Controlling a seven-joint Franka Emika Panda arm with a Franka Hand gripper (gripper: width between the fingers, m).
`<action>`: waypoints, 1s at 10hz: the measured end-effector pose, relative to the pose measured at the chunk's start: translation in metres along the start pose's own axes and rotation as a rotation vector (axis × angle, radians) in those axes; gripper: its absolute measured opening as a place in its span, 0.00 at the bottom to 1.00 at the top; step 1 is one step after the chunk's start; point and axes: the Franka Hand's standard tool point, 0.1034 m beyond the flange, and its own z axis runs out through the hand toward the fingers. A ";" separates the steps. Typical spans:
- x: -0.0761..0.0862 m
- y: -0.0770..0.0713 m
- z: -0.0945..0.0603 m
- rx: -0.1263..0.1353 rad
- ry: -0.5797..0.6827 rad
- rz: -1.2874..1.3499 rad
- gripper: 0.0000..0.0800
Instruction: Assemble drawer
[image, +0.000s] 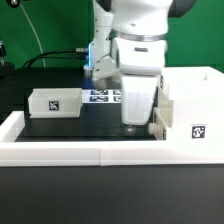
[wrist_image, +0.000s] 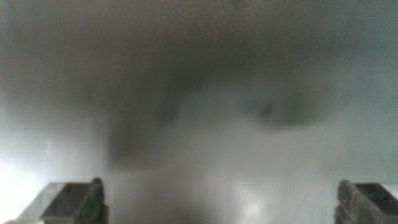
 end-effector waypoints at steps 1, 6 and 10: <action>-0.014 -0.003 0.000 -0.008 0.001 -0.006 0.81; -0.064 -0.055 -0.012 -0.048 0.008 0.061 0.81; -0.086 -0.074 -0.014 -0.045 0.014 0.116 0.81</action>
Offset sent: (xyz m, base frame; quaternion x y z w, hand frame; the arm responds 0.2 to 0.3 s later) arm -0.0355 -0.0226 0.0205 -0.0150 0.0066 0.0107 0.9998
